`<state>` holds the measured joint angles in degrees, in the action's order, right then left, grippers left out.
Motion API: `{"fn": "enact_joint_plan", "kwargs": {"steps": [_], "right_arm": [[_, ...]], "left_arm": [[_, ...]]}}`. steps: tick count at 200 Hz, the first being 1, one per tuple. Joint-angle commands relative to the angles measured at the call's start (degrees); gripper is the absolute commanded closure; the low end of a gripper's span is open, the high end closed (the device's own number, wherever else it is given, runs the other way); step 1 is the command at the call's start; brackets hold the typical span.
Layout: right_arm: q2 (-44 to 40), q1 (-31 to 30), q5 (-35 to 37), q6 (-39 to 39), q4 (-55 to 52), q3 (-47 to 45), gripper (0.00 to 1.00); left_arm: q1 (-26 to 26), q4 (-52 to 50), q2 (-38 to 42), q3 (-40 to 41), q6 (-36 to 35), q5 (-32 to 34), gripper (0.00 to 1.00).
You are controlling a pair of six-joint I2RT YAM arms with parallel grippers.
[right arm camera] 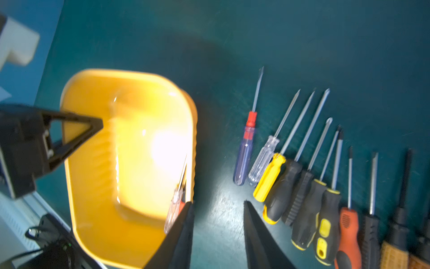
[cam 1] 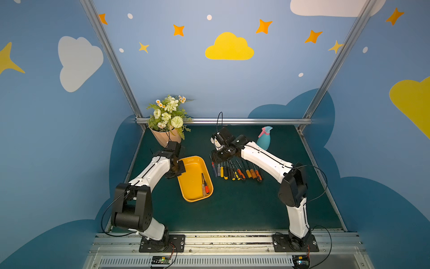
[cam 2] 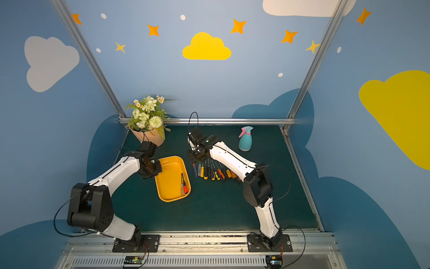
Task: Take out the screwdriver from the storage box
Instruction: Place the screwdriver at the center of the board, then pick up the screwdriver from the storage box.
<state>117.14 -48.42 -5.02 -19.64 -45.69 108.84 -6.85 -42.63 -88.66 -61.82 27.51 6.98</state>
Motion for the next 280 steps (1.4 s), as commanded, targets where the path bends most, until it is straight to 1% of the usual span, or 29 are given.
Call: {"fn": "enact_joint_plan", "kwargs": {"steps": [1, 36, 86, 128, 173, 252, 280], "right_arm": [[-2.12, -2.26, -2.48, 2.67, 1.65, -2.83, 0.62], [-2.23, -5.84, -3.66, 2.85, 2.36, -5.9, 0.62], [0.44, -9.68, -4.98, 2.41, 1.82, -6.54, 0.62], [4.21, -10.55, -5.09, 1.57, -0.2, -6.18, 0.62], [9.35, -10.64, -5.09, 1.19, -2.59, -3.28, 0.62], [16.54, -10.82, -8.02, 1.03, -4.58, 3.4, 0.62], [19.52, -10.85, -8.48, 0.84, -6.96, 6.68, 0.62]], "left_arm": [[0.14, 0.87, -0.54, -1.49, 1.61, 0.83, 0.98], [-0.07, 1.57, -0.63, -1.83, 1.91, 1.25, 0.98], [-0.27, 2.84, 0.78, -1.3, 2.28, 2.07, 0.98], [-0.27, 3.87, 1.82, -0.72, 2.89, 2.07, 0.98], [-0.27, 3.91, 1.87, -0.23, 2.9, 1.89, 0.98], [-0.27, 3.26, 2.27, -0.23, 2.73, 1.98, 0.97], [-0.31, 3.25, 2.33, -0.2, 2.97, 1.62, 0.98]]}}
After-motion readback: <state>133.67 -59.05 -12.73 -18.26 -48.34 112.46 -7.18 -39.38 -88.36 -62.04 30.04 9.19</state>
